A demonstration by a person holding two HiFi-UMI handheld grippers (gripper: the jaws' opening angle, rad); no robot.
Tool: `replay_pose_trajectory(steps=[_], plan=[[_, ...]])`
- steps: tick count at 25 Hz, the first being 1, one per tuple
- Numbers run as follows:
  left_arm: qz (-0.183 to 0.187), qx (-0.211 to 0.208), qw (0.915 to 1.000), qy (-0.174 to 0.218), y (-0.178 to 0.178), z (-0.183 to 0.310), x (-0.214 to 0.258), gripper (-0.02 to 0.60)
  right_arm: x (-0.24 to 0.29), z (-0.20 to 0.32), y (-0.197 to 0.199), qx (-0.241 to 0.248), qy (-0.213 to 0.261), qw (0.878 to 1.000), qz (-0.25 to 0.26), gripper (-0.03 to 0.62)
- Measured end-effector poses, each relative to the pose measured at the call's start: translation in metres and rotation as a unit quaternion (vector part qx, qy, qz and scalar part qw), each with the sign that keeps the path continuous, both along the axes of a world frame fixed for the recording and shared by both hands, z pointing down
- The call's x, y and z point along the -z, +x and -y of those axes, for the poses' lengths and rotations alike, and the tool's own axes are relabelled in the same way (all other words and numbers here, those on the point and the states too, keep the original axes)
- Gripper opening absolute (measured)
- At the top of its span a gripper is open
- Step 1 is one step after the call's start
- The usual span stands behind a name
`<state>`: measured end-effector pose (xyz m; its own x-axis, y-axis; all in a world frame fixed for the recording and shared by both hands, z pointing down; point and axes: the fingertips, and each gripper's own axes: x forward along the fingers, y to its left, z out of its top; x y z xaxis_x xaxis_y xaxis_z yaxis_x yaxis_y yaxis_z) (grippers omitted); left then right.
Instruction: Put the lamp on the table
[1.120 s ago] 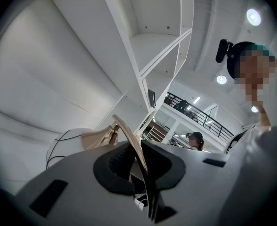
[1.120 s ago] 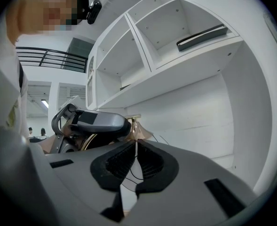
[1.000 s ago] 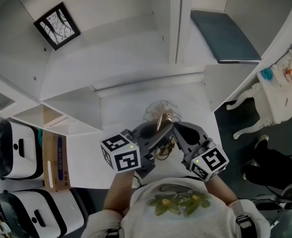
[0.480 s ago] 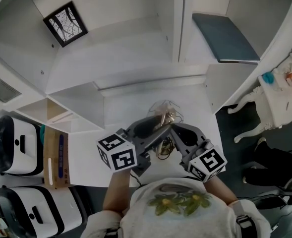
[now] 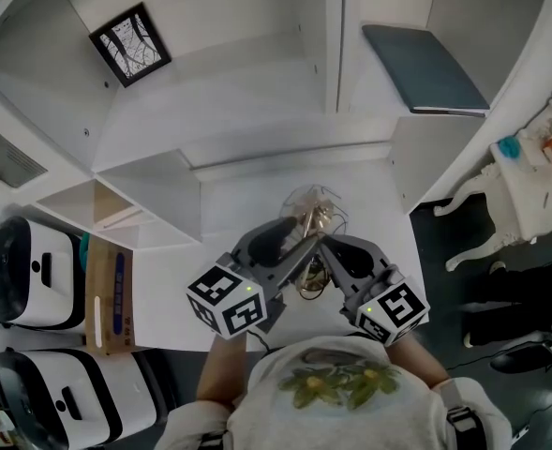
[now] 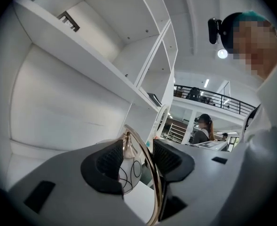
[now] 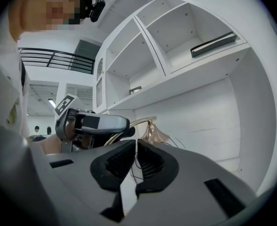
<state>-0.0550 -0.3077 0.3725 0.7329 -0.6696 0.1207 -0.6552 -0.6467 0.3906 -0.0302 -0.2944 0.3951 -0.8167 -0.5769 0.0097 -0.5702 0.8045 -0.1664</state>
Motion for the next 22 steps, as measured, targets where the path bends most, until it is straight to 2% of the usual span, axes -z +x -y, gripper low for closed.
replay_pose_trajectory(steps=[5, 9, 11, 18, 22], plan=[[-0.011, 0.037, 0.999, 0.021, -0.008, -0.012, 0.001, 0.183, 0.0, -0.01, -0.001, 0.0, 0.0, 1.0, 0.0, 0.035], [-0.055, 0.04, 0.9977, 0.007, -0.012, -0.028, 0.003, 0.081, 0.002, -0.022, -0.002, 0.002, -0.001, 1.0, -0.002, 0.035], [-0.06, 0.047, 0.9971, 0.002, -0.013, -0.035, 0.001, 0.04, 0.004, -0.028, -0.002, 0.001, -0.001, 1.0, -0.002, 0.035], [0.024, 0.073, 0.9969, 0.018, -0.014, -0.058, -0.013, 0.029, 0.011, -0.052, 0.003, -0.016, 0.004, 1.0, 0.002, 0.031], [0.042, 0.062, 0.9971, 0.018, -0.007, -0.076, -0.017, 0.029, 0.01, -0.068, 0.003, -0.027, 0.009, 1.0, -0.012, 0.031]])
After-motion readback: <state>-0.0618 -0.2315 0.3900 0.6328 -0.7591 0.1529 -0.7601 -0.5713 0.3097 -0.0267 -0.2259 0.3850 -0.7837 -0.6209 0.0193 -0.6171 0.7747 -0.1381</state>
